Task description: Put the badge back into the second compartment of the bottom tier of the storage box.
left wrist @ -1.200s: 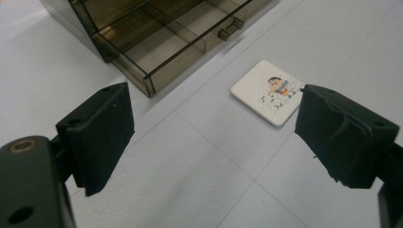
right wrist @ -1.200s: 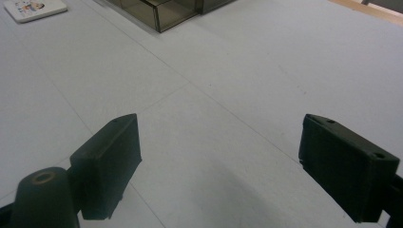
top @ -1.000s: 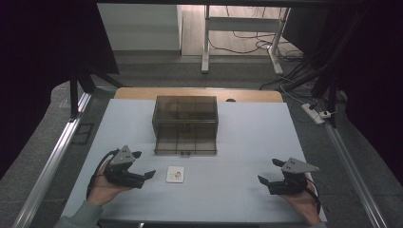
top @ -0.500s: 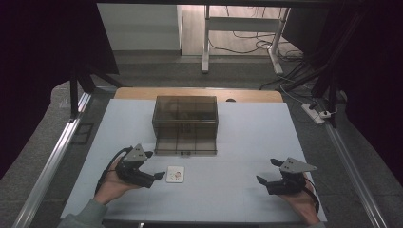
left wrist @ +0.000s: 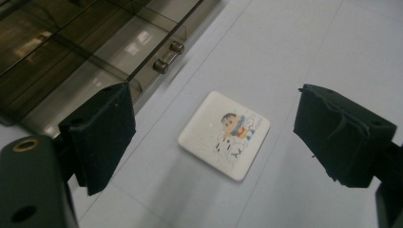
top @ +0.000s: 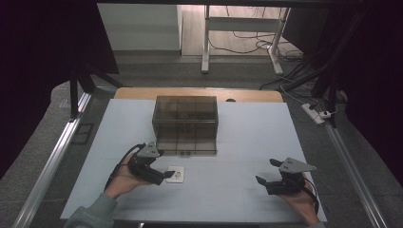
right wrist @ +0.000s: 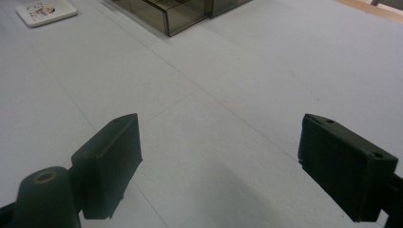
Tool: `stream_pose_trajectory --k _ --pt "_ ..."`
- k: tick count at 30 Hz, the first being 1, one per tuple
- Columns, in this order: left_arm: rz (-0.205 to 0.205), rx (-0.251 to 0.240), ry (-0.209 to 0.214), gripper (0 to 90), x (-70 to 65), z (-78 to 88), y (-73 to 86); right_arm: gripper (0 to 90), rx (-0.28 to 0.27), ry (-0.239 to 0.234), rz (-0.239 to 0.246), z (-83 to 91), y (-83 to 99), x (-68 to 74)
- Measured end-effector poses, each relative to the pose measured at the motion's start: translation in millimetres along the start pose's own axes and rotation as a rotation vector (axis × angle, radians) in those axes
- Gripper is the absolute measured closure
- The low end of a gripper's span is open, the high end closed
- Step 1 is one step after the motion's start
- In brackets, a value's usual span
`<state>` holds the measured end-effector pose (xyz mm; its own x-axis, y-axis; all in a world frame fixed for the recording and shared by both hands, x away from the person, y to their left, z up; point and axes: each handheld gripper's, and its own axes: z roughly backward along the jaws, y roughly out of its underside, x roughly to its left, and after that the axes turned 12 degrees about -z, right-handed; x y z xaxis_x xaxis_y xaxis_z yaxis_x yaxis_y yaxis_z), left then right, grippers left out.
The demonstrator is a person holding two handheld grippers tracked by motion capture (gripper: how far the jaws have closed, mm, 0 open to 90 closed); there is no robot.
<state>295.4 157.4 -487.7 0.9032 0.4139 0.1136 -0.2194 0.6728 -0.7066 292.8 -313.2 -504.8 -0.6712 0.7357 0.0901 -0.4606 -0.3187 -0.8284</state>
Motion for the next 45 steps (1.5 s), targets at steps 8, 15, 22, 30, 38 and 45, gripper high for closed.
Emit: stream_pose_trajectory --k 8,15,22,30,38,45 --pt "-0.046 0.018 0.065 13.9 4.3 -16.4 -13.6 14.5 0.002 -0.004 0.0 -0.7 0.4 0.1" --pt "-0.054 0.042 0.104 13.8 11.4 -26.6 -15.8 14.5 0.007 -0.006 0.0 -1.1 0.8 0.0" --pt "-0.075 0.078 0.133 13.8 10.4 -33.1 -14.1 14.6 0.014 -0.006 0.002 -1.8 1.3 0.5" --pt "-0.1 0.115 0.179 13.7 9.2 -45.5 -15.3 14.6 0.014 -0.01 0.003 -2.7 1.5 0.7" --pt "-0.103 0.182 0.194 14.4 9.0 -53.6 -14.2 14.6 0.015 -0.011 0.002 -3.0 1.8 0.3" --pt "-0.131 0.203 0.195 15.1 7.5 -57.2 -14.1 14.7 0.014 -0.013 -0.001 -3.4 2.1 0.8"
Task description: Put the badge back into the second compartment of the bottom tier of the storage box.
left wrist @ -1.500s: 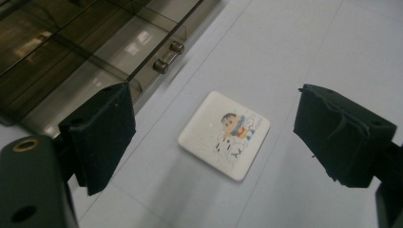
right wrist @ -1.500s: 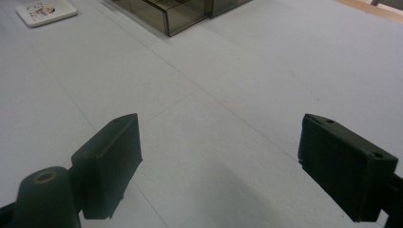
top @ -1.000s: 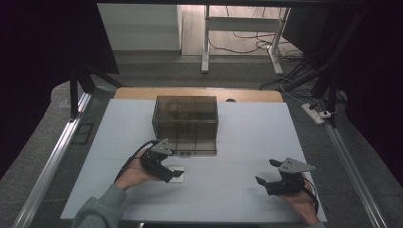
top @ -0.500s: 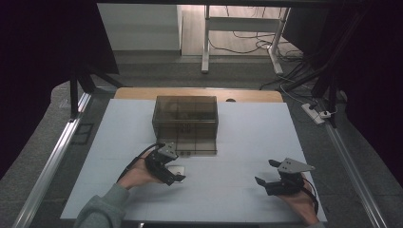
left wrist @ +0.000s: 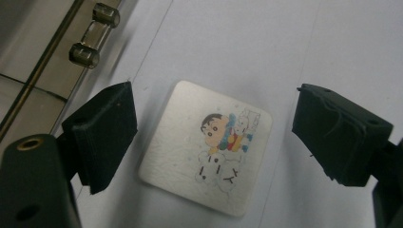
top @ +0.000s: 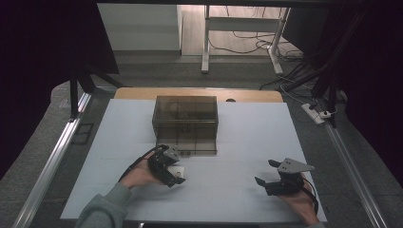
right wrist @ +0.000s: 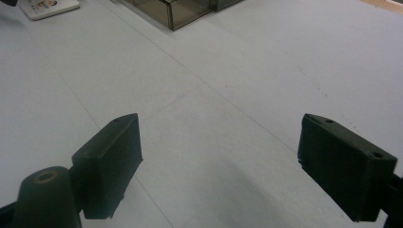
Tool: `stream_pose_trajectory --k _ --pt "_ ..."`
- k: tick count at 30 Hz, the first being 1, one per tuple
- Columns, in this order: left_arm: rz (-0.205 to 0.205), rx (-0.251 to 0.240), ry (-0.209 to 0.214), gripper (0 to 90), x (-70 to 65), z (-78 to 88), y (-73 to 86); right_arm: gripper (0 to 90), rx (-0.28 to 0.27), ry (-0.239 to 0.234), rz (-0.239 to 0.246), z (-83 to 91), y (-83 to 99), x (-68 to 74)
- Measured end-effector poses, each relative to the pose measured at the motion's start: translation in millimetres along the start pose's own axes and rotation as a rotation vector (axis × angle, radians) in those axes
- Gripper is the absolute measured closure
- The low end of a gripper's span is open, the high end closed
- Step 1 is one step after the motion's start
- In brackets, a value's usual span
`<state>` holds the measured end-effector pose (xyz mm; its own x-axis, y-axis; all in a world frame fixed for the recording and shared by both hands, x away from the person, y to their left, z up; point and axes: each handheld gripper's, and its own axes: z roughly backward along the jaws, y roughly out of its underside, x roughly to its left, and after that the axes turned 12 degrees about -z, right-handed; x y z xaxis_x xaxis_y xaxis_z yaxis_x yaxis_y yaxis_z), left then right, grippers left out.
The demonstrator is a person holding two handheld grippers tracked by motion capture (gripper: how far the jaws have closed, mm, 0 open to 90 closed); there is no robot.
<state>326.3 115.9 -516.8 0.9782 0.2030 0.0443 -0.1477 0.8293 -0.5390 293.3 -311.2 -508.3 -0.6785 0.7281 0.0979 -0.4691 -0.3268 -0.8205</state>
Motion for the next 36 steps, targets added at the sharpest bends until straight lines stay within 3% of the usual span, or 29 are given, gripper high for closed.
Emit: stream_pose_trajectory --k 16,19,27,36 --pt "-0.061 0.062 0.003 19.8 -2.0 -5.7 0.0 14.7 0.004 0.0 0.003 0.3 0.3 -0.2" --pt "-0.076 0.084 -0.007 24.2 -3.4 -6.7 -0.2 14.7 0.003 -0.001 0.003 0.2 0.2 0.3" --pt "-0.096 0.085 -0.008 32.3 -6.7 -5.3 -0.7 14.8 0.004 -0.003 0.007 0.3 0.0 0.7" --pt "-0.094 0.082 -0.009 33.0 -7.1 -4.8 -0.1 14.9 0.001 -0.006 0.011 1.6 -0.2 1.3"
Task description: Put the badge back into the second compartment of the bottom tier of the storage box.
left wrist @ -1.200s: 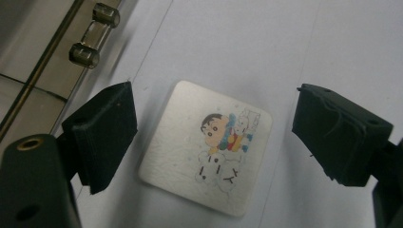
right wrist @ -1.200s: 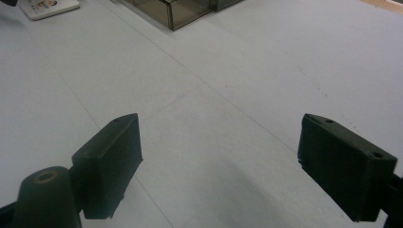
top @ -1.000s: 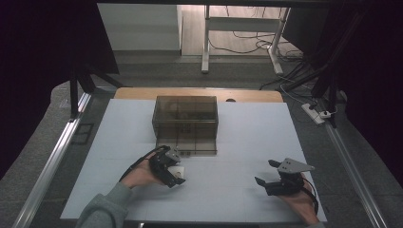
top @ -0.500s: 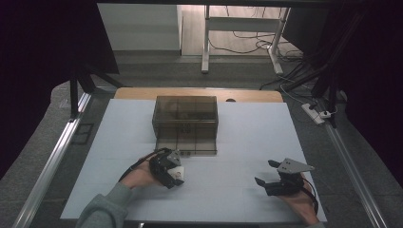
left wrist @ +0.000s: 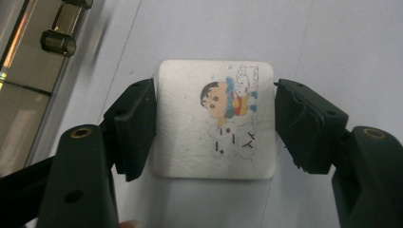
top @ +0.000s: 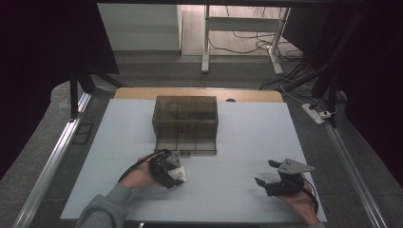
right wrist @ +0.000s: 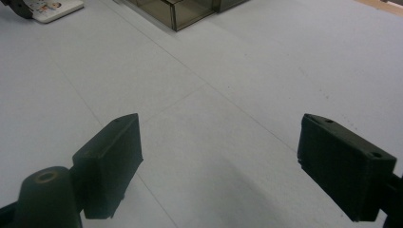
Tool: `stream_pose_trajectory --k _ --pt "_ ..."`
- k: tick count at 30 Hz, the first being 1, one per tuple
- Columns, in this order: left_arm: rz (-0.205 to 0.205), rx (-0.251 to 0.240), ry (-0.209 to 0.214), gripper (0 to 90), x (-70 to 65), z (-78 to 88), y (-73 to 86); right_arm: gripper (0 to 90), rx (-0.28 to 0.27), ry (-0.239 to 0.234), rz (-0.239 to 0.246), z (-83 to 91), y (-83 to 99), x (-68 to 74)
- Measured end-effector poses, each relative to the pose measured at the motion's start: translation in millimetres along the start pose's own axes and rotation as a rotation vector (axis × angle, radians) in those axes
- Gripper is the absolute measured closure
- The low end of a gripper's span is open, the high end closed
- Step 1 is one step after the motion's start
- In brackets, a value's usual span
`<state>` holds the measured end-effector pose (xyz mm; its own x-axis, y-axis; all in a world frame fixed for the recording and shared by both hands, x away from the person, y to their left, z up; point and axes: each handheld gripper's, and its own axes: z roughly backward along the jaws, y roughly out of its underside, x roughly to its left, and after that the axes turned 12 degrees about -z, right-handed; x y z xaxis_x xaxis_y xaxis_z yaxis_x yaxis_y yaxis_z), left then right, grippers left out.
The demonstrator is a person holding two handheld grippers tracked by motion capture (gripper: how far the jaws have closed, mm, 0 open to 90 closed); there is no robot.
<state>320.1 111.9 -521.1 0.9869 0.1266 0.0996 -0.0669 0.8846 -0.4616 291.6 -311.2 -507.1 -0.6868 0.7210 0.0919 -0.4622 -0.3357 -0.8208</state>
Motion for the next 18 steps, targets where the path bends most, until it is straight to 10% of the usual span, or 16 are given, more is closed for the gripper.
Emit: stream_pose_trajectory --k 18 --pt "0.076 -0.087 -0.052 32.9 0.0 17.5 2.7 15.0 -0.002 0.003 0.002 0.9 -0.4 0.3"
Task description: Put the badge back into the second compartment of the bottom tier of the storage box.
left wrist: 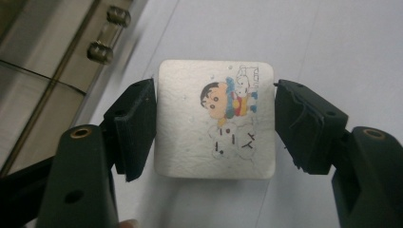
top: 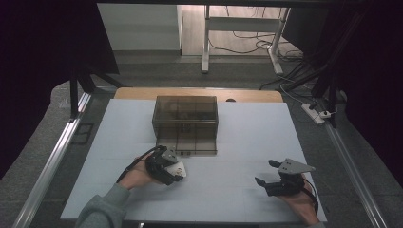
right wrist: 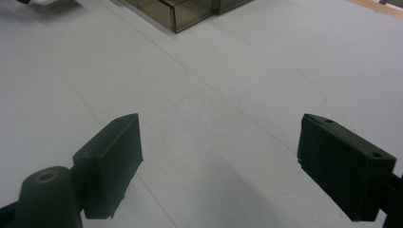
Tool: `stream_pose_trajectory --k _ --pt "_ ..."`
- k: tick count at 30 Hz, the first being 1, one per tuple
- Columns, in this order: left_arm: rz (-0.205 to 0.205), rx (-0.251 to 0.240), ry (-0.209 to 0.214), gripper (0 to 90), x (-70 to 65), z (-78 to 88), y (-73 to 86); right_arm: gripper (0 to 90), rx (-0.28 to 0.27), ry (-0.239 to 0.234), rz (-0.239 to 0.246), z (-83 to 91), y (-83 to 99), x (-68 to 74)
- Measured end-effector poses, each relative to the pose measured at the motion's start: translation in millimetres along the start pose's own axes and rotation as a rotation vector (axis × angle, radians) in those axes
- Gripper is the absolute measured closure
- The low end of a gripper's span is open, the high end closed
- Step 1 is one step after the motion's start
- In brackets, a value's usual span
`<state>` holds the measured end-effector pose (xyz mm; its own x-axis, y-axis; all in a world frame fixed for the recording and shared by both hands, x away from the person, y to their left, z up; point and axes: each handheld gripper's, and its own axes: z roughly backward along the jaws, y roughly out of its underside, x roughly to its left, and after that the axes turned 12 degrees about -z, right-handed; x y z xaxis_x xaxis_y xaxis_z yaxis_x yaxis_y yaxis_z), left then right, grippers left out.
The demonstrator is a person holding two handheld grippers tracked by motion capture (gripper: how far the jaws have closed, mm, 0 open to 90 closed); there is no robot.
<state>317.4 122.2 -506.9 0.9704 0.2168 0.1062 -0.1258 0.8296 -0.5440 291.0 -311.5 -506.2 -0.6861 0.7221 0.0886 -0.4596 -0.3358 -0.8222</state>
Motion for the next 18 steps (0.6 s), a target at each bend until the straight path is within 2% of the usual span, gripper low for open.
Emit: stream_pose_trajectory --k 8,18 --pt "0.02 -0.065 -0.026 33.0 0.5 13.1 -0.2 15.0 -0.003 -0.001 0.001 0.1 -0.1 -0.2" --pt "0.035 -0.117 -0.061 32.9 0.2 24.3 -1.3 15.0 -0.005 -0.003 0.003 0.3 -0.3 -0.3"
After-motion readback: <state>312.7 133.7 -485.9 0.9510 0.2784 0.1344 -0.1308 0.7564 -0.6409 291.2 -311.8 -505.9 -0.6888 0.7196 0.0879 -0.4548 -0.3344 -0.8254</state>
